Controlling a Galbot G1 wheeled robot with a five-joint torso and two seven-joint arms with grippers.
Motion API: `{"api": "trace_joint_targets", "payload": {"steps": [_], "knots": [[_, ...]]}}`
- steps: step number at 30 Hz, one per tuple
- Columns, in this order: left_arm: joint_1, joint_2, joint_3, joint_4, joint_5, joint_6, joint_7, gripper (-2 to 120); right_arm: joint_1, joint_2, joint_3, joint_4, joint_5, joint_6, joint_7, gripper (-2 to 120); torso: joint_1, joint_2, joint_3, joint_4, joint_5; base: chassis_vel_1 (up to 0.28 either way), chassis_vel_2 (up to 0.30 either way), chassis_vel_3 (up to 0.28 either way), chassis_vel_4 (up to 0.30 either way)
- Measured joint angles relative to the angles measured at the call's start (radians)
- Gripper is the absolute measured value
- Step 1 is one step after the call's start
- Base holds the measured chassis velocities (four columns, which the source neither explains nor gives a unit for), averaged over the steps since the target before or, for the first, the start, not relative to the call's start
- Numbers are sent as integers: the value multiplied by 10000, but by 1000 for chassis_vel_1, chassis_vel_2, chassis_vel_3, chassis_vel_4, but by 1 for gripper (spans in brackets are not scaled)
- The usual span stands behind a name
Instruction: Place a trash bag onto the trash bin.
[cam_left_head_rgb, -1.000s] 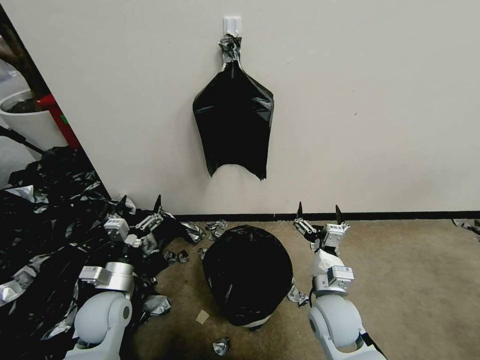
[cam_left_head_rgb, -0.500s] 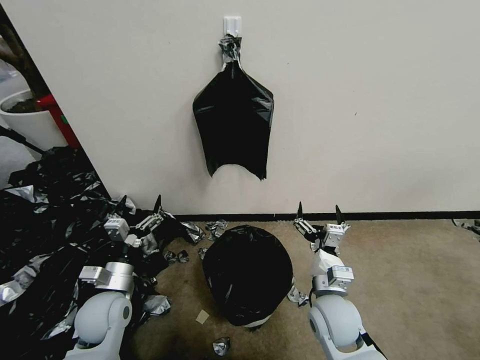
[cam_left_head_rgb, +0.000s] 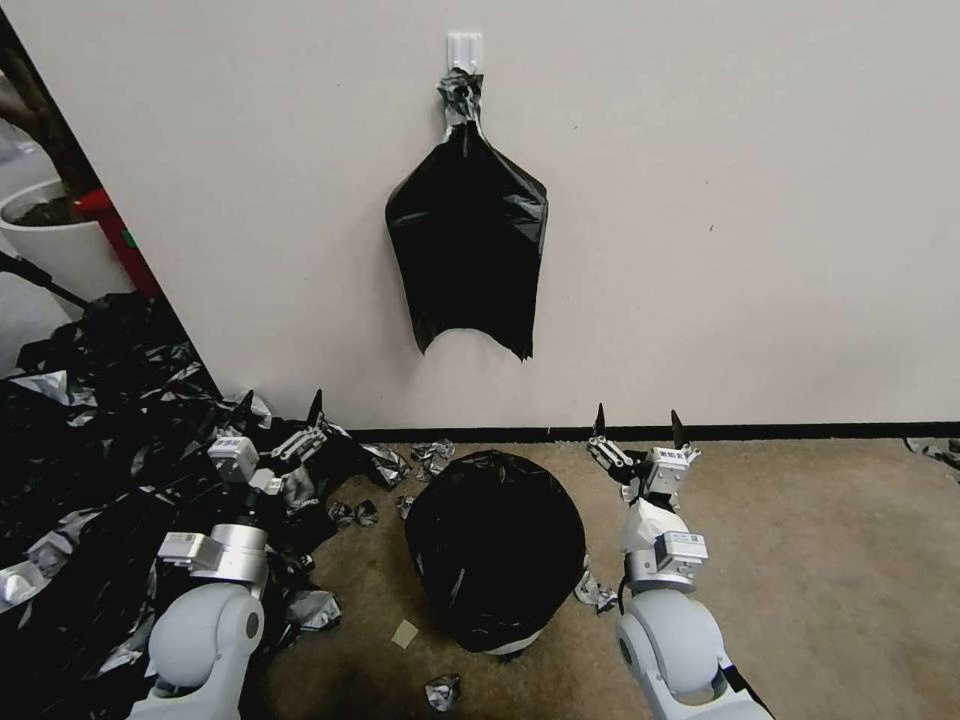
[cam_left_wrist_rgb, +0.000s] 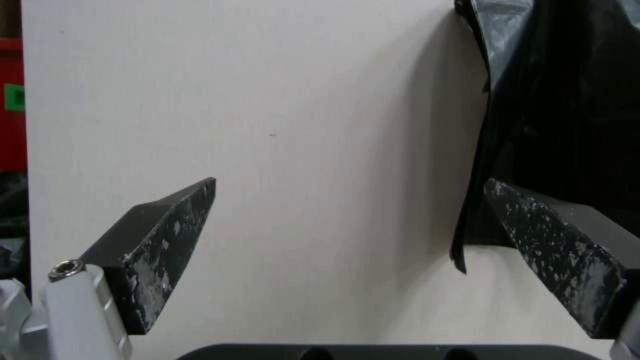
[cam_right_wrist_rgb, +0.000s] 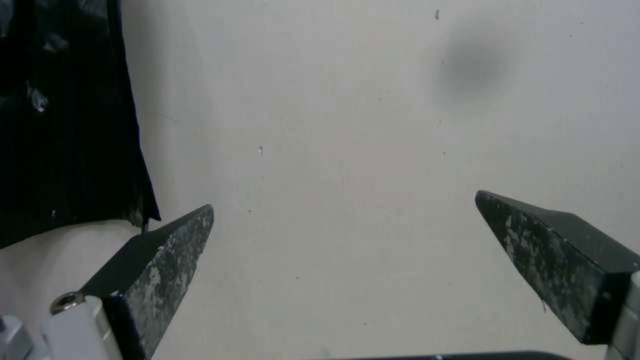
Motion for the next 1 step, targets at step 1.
{"api": "trace_joint_targets", "payload": {"steps": [1], "knots": [[0,0,0,0,0,0,-1,100,0,0,0,0,0,0,0,100,0,0,0,0,0,0,0,0,0]]}}
